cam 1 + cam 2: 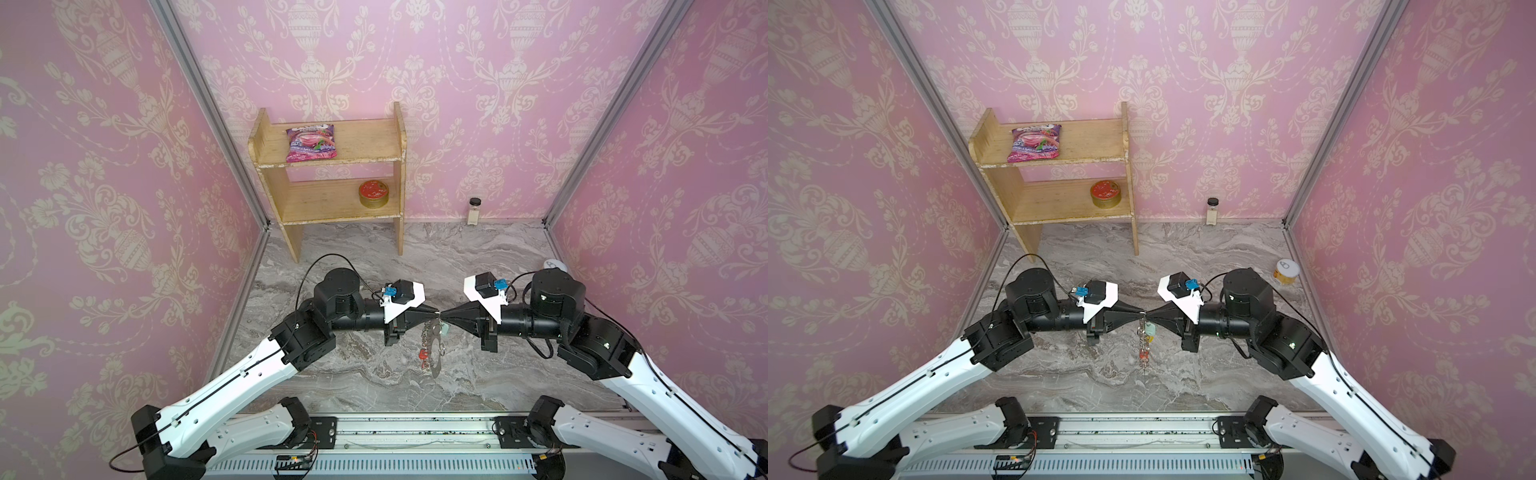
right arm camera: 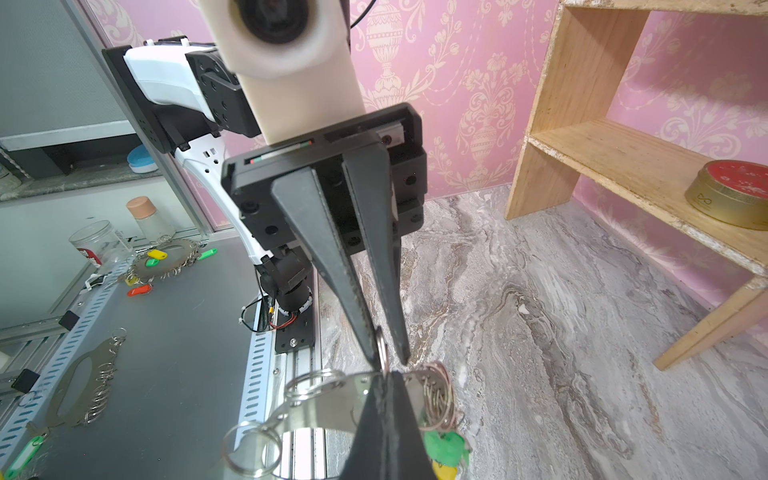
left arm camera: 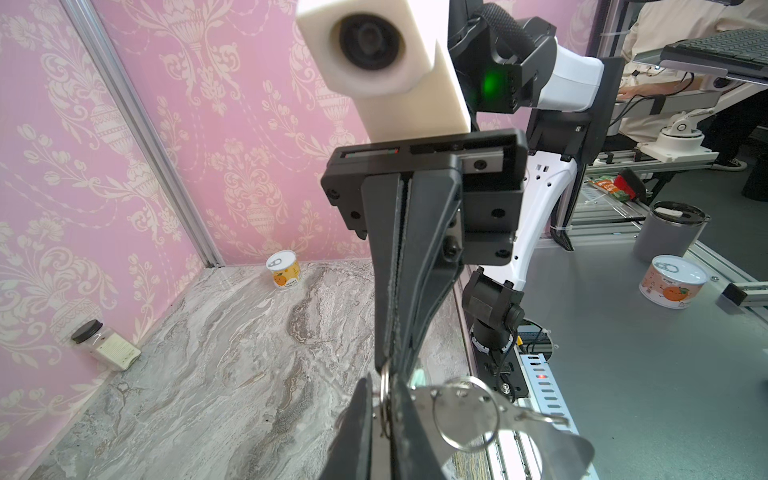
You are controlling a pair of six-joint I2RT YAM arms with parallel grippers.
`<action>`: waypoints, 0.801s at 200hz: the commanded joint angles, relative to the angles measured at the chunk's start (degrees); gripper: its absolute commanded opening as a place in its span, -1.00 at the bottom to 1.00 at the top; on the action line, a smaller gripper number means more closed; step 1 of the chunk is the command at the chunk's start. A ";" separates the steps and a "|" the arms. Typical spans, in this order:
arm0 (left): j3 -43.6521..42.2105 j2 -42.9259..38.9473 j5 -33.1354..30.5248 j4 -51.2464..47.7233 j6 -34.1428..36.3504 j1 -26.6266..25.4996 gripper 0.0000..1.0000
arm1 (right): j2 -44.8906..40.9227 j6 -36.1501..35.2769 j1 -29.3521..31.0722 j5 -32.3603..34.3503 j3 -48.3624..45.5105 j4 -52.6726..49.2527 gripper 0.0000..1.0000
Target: Put the keys on the keyring
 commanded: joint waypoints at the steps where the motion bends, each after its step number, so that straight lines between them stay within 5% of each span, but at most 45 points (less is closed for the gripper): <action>1: 2.07 0.23 -2.22 -1.32 1.46 -0.49 -0.82 | -0.10 -1.47 0.88 -0.68 2.28 1.72 -1.00; 20: 2.22 0.41 -2.30 -1.20 1.61 -0.65 -1.00 | 0.16 -1.53 1.15 -0.70 2.29 1.52 -1.00; 53: 0.71 -0.56 -2.67 1.83 1.23 -0.67 -1.00 | 0.74 -1.43 1.20 1.17 4.30 -0.22 -1.00; 97: -2.81 -3.02 -1.52 9.41 0.93 -0.67 -1.00 | -0.36 -1.63 1.07 3.05 4.70 -2.27 -0.43; 160: -3.42 -3.38 1.00 15.03 -1.12 -0.67 -1.00 | 0.17 -0.56 0.70 1.32 4.12 -1.51 -0.33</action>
